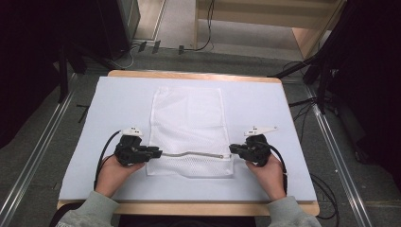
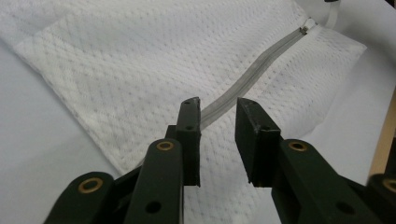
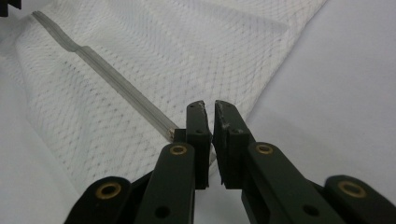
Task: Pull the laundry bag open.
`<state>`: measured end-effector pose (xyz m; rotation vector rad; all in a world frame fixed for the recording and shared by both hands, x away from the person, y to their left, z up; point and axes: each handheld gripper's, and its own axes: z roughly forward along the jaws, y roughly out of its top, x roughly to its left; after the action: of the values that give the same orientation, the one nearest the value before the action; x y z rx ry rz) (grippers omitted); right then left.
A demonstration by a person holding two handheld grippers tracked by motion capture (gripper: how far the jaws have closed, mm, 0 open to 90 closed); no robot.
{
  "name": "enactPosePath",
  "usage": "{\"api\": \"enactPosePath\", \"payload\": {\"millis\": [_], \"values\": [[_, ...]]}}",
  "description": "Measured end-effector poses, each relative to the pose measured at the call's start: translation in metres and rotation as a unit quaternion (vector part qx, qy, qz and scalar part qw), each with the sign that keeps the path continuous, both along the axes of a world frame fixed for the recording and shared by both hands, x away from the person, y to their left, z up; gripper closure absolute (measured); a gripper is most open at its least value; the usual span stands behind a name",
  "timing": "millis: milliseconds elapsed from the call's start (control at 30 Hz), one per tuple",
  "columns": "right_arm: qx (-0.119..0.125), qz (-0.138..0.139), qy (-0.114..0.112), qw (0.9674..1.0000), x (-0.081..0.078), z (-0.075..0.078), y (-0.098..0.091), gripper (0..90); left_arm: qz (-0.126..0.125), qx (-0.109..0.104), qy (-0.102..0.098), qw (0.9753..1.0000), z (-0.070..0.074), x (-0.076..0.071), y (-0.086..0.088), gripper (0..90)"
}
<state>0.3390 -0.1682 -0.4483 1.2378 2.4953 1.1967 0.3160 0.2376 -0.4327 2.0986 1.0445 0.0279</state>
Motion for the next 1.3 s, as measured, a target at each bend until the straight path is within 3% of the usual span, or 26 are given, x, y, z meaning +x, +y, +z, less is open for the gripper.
{"api": "enactPosePath", "payload": {"millis": [333, 900, 1300], "values": [[0.001, 0.001, 0.014, 0.9999, 0.008, -0.006, 0.006, 88.6, -0.015, 0.002, -0.001, 0.9999, 0.002, 0.016, -0.023, 59.6], [-0.001, -0.006, 0.033, 0.9994, 0.016, -0.017, 0.005, 88.9, -0.035, -0.01, 0.004, 0.9993, 0.0, 0.037, -0.049, 56.4], [-0.004, -0.004, 0.045, 0.9989, 0.014, -0.024, 0.009, 90.0, -0.044, -0.007, -0.004, 0.999, -0.003, 0.038, -0.055, 52.8]]}}
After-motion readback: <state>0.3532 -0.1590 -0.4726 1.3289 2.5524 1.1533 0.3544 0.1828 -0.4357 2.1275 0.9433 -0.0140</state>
